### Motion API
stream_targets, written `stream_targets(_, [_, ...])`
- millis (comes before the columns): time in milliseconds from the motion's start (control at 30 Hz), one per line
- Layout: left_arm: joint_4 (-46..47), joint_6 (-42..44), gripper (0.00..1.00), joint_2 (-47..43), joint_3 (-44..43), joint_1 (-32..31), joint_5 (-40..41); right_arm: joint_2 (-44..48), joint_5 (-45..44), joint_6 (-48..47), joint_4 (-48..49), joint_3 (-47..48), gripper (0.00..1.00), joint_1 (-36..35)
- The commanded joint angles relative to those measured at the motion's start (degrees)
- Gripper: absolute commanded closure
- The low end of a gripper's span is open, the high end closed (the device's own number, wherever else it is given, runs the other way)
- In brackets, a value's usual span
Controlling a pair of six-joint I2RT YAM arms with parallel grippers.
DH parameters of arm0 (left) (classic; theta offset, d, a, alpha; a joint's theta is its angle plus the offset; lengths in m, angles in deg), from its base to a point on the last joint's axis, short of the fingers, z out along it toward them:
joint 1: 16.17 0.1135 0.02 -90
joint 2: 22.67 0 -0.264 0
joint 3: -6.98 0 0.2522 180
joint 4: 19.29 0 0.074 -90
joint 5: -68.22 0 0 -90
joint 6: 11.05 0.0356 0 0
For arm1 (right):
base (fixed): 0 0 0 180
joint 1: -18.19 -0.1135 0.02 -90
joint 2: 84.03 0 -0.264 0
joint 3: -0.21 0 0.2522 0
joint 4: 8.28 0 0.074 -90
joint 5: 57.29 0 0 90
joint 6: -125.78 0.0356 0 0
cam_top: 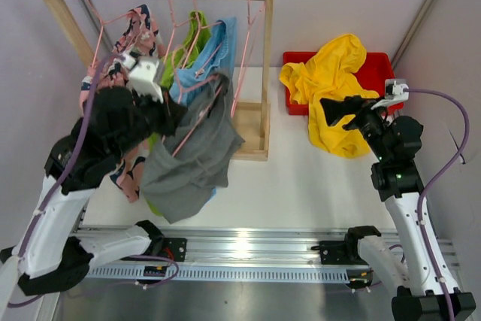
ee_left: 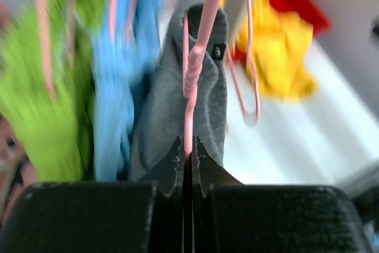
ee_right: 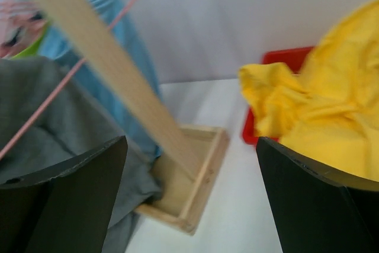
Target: Remove the shorts from the hanger
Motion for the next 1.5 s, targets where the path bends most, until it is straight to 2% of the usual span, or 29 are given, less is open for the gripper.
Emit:
stream_targets(0, [0.9,-2.7,1.0,-11.2,10.9,-1.6,-7.1,1.3,16.5,-0.4,1.9,3.7,0.0,-2.2])
stream_targets(67, [0.8,-3.9,1.0,-16.9,16.2,-1.9,-9.8,0.8,20.7,0.0,1.0,5.4,0.01,-4.0])
stream_targets(167, [0.2,-5.3,1.0,-21.6,19.6,-1.9,-18.0,0.1,23.7,0.9,-0.5,7.5,0.01,-7.3])
stream_targets(200, [0.0,-5.4,1.0,-22.3,19.8,-1.9,-22.4,0.1,23.9,0.9,-0.9,8.4,0.0,-8.2])
stream_targets(433, [0.9,-7.0,1.0,-27.0,22.8,-1.9,-36.4,1.6,22.8,-2.9,-11.3,13.1,0.01,-16.5])
stream_targets(567, [2.0,-7.5,1.0,-27.6,20.6,-1.9,-40.3,4.0,21.6,-4.6,-15.8,14.8,0.01,-18.3])
stream_targets(900, [3.7,-8.6,1.0,-23.3,10.1,-1.9,-40.5,4.8,22.7,-4.4,-18.4,15.7,0.01,-19.7])
stream_targets(1067, [4.2,-9.0,1.0,-21.7,8.5,-1.9,-40.3,4.0,22.2,-3.2,-14.4,13.2,0.01,-21.6])
stream_targets(1200, [6.0,-9.7,1.0,-21.1,8.5,-1.9,-40.8,2.2,20.2,-2.2,-9.5,10.9,0.01,-26.8])
stream_targets(1467, [7.6,-10.4,1.0,-19.4,7.9,-1.9,-40.3,-4.4,6.6,-7.9,-6.9,11.2,0.02,-42.2])
